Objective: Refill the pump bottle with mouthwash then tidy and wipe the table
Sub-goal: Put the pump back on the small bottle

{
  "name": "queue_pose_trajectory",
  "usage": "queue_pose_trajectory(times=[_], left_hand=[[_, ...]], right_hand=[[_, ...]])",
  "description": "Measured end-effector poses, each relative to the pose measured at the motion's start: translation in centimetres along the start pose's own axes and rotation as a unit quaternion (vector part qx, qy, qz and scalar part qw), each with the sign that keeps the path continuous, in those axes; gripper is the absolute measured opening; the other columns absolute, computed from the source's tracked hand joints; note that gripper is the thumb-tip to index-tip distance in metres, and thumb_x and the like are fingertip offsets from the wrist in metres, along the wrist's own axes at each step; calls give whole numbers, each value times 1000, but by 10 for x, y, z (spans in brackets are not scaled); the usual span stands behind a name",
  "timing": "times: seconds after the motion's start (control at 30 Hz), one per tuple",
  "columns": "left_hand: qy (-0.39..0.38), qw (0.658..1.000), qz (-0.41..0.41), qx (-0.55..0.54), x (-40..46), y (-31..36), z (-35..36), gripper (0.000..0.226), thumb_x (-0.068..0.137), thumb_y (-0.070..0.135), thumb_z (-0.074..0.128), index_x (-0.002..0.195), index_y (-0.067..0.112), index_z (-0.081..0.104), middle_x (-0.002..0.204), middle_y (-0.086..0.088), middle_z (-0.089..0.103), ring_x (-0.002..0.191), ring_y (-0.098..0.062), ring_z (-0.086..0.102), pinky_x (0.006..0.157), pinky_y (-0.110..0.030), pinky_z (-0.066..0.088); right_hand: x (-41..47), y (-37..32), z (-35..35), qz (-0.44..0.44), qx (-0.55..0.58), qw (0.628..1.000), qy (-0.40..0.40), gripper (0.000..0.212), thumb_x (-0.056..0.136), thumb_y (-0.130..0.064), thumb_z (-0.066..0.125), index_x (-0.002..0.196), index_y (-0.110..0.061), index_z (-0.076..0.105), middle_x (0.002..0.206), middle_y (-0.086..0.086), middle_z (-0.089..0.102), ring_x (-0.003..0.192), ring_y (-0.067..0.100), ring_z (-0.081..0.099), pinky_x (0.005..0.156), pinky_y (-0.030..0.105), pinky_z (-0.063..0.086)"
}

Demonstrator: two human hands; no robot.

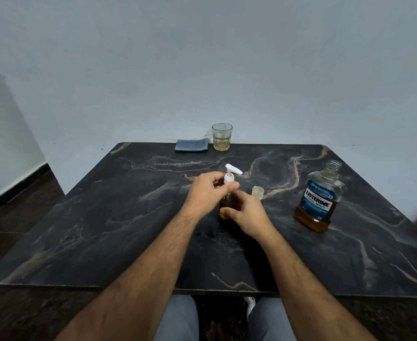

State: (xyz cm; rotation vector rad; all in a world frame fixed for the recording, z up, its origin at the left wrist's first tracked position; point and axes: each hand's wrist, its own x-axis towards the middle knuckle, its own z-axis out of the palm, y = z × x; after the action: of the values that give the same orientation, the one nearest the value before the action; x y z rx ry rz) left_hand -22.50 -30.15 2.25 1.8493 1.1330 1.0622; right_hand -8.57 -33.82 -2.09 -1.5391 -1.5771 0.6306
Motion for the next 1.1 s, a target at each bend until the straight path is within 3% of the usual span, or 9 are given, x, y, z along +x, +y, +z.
queue_pose_trajectory(times=[0.1, 0.23, 0.3, 0.43, 0.6, 0.7, 0.9, 0.97, 1.1], left_hand=[[-42, 998, -4, -40, -8, -9, -2, 22, 86, 29, 72, 106, 20, 73, 99, 3, 76, 98, -12, 69, 93, -33, 54], [-67, 995, -22, -65, -15, -19, -6, 57, 83, 10, 77, 136, 16, 58, 119, 8, 70, 111, 1, 64, 101, -23, 48], [-56, 997, -28, -52, -14, -20, -8, 60, 81, 9, 78, 136, 19, 57, 119, 7, 71, 107, 0, 66, 102, -27, 50], [-8, 998, -36, -43, -12, -22, -19, 57, 79, 12, 79, 132, 25, 61, 112, 11, 73, 104, -1, 68, 103, -36, 50], [43, 996, -66, -32, -15, -30, -41, 62, 80, 11, 79, 136, 23, 57, 113, 13, 70, 106, 1, 65, 104, -30, 48], [54, 995, -75, -28, -19, -33, -44, 64, 83, 12, 77, 141, 22, 51, 125, 7, 68, 106, 4, 62, 102, -25, 45], [67, 994, -84, -12, -23, -41, -38, 89, 78, 23, 82, 152, 25, 32, 143, 4, 55, 128, -9, 53, 113, -42, 41], [107, 990, -90, 19, -28, -42, -34, 95, 76, 30, 83, 154, 26, 28, 149, 4, 49, 135, -12, 47, 114, -43, 38], [199, 976, -61, 59, -44, -35, -21, 86, 77, 34, 81, 150, 29, 35, 145, 5, 49, 132, -12, 47, 109, -44, 43]], right_hand=[[-5, -2, -6, -22, -64, 998, 6, 47, 76, -24, 79, 121, -26, 67, 109, -10, 72, 100, 4, 62, 83, 20, 43], [-10, 0, -8, -15, -99, 995, 22, 43, 74, -30, 80, 115, -29, 70, 107, -11, 72, 101, 8, 64, 87, 29, 49], [-12, 2, -6, 8, -108, 994, 22, 38, 77, -31, 79, 113, -25, 71, 106, -7, 73, 102, 13, 65, 91, 34, 51], [-14, 3, -8, 30, -117, 991, 52, 45, 81, -29, 77, 123, -17, 67, 118, -1, 70, 112, 16, 63, 98, 31, 48], [-12, 5, -23, 56, -129, 976, 165, 22, 86, -25, 70, 107, -16, 71, 96, -4, 71, 91, 12, 65, 86, 29, 51], [-9, 10, -32, 94, -153, 962, 207, 23, 88, -26, 66, 108, -14, 71, 97, 0, 72, 91, 16, 66, 84, 34, 53], [6, 20, -39, 142, -195, 952, 187, 34, 87, -33, 68, 110, -9, 66, 104, 8, 71, 101, 27, 64, 78, 33, 45], [13, 20, -40, 153, -206, 951, 170, 42, 86, -38, 69, 115, -8, 63, 109, 9, 70, 105, 28, 63, 77, 33, 43], [27, 18, -39, 169, -218, 950, 147, 53, 82, -45, 71, 117, -7, 61, 112, 12, 68, 107, 32, 62, 83, 38, 49]])
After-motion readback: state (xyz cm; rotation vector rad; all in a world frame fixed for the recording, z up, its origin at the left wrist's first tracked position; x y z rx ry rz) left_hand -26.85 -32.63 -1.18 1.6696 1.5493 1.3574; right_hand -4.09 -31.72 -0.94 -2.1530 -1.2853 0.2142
